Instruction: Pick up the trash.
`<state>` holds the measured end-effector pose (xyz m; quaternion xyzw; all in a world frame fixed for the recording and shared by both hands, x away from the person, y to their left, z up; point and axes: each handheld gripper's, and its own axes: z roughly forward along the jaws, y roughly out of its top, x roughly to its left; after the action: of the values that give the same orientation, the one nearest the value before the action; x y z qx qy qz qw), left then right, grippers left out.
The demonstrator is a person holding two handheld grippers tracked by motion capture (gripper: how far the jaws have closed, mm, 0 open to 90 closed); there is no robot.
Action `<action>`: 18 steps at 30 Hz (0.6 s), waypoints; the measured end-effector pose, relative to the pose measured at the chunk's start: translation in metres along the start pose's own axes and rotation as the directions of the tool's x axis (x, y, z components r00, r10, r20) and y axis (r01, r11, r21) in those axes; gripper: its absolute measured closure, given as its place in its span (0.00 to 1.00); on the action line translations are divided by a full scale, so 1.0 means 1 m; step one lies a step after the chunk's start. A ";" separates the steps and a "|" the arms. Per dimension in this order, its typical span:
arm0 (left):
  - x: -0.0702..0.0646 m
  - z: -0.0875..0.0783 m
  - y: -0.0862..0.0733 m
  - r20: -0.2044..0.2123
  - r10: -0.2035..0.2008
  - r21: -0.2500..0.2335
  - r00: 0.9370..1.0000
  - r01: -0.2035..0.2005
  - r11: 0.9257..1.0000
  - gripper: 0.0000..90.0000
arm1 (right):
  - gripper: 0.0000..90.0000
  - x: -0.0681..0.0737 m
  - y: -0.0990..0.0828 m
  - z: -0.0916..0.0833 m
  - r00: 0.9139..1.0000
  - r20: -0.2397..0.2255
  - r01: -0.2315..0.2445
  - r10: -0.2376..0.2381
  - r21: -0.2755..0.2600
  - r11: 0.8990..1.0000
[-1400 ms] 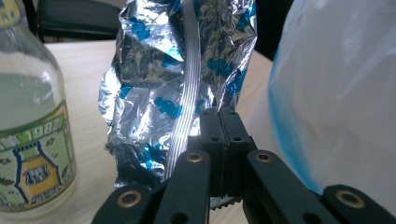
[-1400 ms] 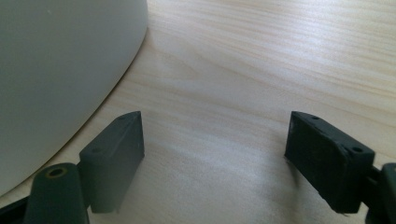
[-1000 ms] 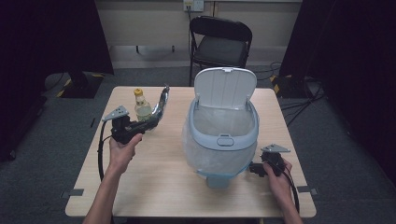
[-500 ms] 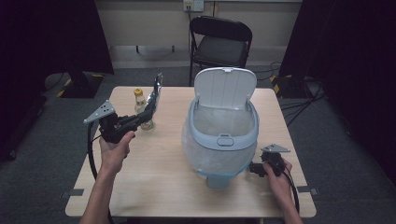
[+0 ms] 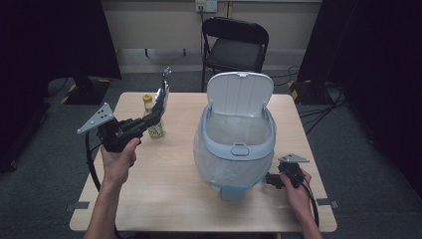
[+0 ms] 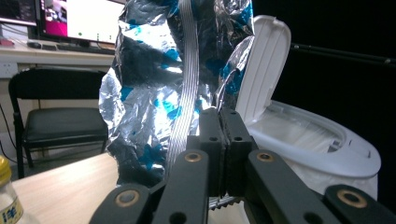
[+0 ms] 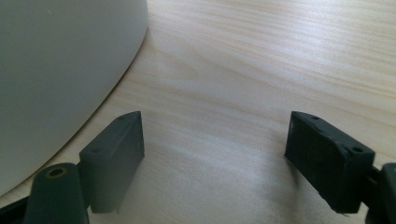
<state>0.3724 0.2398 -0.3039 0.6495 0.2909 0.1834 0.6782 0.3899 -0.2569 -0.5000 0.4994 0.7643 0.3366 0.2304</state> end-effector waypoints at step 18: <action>-0.031 0.013 0.037 0.078 0.053 -0.073 0.996 -0.048 0.996 0.99 | 0.21 0.000 0.000 0.000 1.000 0.001 0.002 -0.002 -0.001 1.000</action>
<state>0.3620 0.2140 -0.2630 0.6391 0.2403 0.1846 0.7069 0.3899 -0.2570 -0.5000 0.4986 0.7646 0.3365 0.2315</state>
